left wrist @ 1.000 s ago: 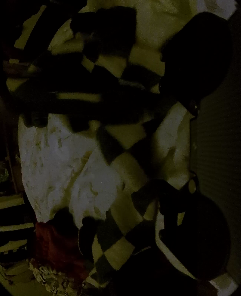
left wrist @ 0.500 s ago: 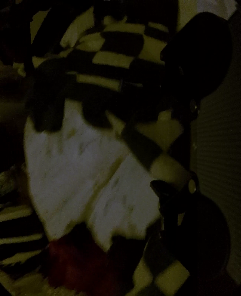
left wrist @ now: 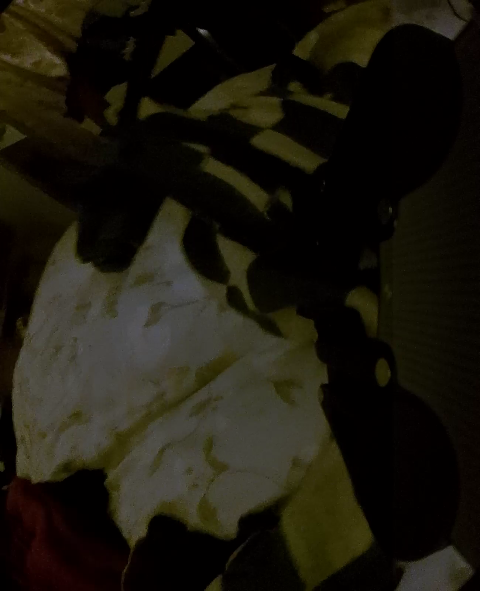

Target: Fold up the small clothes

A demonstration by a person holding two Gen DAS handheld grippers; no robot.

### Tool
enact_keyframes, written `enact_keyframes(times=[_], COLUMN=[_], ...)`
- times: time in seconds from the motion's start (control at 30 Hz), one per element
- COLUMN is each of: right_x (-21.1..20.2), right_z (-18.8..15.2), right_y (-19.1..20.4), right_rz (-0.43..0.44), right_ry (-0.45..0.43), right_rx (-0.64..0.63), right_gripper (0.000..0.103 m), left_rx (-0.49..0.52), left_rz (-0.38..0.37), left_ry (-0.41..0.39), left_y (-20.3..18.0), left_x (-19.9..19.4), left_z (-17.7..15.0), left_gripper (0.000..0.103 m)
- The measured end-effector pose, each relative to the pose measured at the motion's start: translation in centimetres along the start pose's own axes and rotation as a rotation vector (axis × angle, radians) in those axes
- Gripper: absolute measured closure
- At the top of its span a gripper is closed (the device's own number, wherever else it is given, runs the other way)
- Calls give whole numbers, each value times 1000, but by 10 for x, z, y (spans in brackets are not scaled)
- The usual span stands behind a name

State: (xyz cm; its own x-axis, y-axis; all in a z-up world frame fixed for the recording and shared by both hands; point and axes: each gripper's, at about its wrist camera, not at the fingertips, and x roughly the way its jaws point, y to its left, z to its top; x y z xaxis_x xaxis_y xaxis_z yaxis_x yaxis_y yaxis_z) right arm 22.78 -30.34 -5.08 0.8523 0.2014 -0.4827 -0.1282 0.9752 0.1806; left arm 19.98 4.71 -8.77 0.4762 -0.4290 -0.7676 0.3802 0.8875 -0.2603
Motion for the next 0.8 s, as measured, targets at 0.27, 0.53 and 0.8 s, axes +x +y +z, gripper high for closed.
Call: enact_keyframes(times=[0.27,0.53,0.8], right_x=[5,2,0], right_z=[-6,-7,-13], right_y=[1,-4,-10], right_rz=[-12,-11,-8], right_ry=[34,32,39], right_rx=[-16,0,2], right_gripper=[92,92,92], left_rx=[249,357,326], left_rz=[149,103,51], left_ry=[-104,-40,-154], left_y=[-39,-51,-49], left_x=[-26,-6,-42], left_z=[-22,-22,-23], left_gripper=[0,62,61])
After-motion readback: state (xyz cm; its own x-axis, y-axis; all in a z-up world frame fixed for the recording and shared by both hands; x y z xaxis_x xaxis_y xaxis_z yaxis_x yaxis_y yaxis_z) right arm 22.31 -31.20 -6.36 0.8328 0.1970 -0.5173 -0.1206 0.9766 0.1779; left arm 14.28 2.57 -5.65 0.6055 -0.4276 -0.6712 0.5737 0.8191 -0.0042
